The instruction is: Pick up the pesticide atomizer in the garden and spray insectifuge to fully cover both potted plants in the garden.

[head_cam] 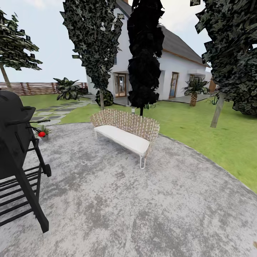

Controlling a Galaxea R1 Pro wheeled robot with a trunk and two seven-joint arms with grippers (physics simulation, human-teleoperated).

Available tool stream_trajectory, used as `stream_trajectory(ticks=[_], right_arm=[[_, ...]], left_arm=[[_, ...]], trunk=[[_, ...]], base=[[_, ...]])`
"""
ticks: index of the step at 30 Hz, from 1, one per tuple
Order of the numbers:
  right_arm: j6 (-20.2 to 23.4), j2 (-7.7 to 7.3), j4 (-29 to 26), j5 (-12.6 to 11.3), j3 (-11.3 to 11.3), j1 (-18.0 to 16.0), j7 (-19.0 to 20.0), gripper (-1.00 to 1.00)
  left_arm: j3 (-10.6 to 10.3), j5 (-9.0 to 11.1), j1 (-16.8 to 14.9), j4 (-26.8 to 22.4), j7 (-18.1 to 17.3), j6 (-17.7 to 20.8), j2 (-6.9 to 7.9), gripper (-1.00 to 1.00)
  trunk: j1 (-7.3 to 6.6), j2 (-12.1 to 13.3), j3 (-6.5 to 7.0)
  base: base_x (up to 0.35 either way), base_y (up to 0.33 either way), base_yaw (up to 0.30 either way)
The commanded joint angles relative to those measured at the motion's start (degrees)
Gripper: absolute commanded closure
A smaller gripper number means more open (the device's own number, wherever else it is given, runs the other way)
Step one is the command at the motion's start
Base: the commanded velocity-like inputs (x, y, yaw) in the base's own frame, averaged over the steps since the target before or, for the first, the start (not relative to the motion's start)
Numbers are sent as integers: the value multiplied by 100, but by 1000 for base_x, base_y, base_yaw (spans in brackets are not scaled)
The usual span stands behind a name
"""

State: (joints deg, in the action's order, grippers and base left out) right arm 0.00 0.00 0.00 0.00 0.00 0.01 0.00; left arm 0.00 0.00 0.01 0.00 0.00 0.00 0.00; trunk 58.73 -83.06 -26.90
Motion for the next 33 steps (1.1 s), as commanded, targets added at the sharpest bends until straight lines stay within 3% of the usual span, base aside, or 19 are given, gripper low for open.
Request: stream_trajectory(ticks=[1,6,13,19,26,33], right_arm=[[0,0,0,0,0,-1,0,-100],[-3,-33,18,-2,11,-9,46,-100],[-8,187,-210,0,9,-26,36,-100],[-120,184,-404,0,9,-27,22,-100],[-345,18,-630,0,-10,-27,17,-100],[-569,-208,-857,0,-25,-64,18,-100]], left_arm=[[0,0,-1,0,0,0,0,-100],[10,14,-1,-8,-9,-9,-12,-100],[47,41,-1,-142,-21,-42,-81,-100],[26,25,-5,-206,-19,-168,-31,-100],[34,34,-86,-433,10,-393,139,-100],[24,13,-318,-661,7,-618,153,-100]], trunk=[[0,-2,-3],[0,-2,-3],[0,-2,-3],[0,-2,-3],[0,-2,-3],[0,-2,-3]], base=[[0,0,0],[0,0,0],[0,0,0],[0,0,0],[0,0,0],[0,0,0]])
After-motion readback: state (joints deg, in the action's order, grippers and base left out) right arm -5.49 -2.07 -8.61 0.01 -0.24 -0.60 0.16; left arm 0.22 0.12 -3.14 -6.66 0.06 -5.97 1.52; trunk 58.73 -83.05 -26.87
